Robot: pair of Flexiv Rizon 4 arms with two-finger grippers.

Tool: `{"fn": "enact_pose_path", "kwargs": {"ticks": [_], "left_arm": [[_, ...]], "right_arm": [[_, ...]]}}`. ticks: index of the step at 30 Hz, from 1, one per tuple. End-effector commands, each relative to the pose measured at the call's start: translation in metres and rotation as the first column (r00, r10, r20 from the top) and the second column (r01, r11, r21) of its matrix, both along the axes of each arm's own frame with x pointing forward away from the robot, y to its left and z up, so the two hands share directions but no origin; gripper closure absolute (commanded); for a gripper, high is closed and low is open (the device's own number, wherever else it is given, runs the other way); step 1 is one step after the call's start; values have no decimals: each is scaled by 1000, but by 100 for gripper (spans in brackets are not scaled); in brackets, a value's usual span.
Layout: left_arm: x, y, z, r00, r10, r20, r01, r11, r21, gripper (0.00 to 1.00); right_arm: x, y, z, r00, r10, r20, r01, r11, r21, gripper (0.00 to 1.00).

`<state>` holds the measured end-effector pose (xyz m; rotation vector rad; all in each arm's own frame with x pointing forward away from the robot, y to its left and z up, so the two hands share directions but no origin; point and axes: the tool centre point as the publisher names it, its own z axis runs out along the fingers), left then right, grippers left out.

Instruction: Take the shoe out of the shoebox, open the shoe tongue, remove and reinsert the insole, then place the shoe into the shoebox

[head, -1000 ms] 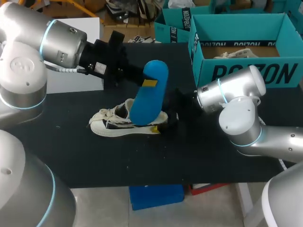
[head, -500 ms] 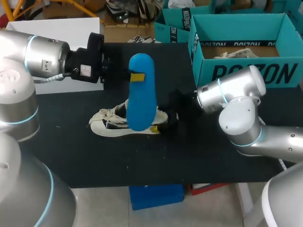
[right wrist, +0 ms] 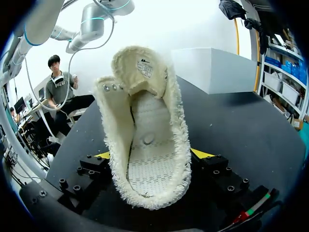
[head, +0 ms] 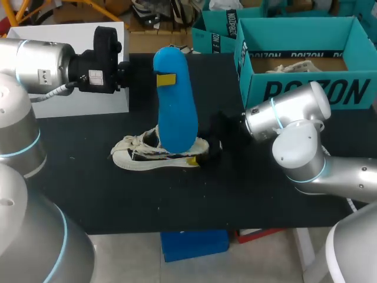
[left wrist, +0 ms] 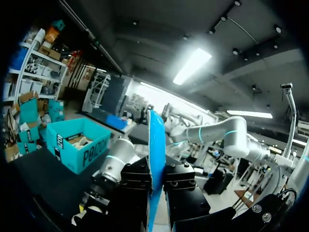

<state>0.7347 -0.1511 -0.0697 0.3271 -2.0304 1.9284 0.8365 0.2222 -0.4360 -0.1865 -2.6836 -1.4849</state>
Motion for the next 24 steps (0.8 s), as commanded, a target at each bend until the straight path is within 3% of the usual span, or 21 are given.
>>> {"fn": "enact_pose_path", "kwargs": {"ticks": [1, 12, 24], "left_arm": [[-10, 1, 11, 999, 28, -16, -28, 999, -18, 100], [-25, -1, 41, 999, 40, 1, -40, 999, -35, 100], [-27, -1, 44, 999, 41, -10, -41, 998, -45, 100]], "right_arm": [[0, 0, -1, 1000, -1, -1, 1, 1000, -3, 100], [0, 0, -1, 1000, -1, -1, 1, 1000, -3, 100], [0, 0, -1, 1000, -1, -1, 1, 1000, -3, 100]]}}
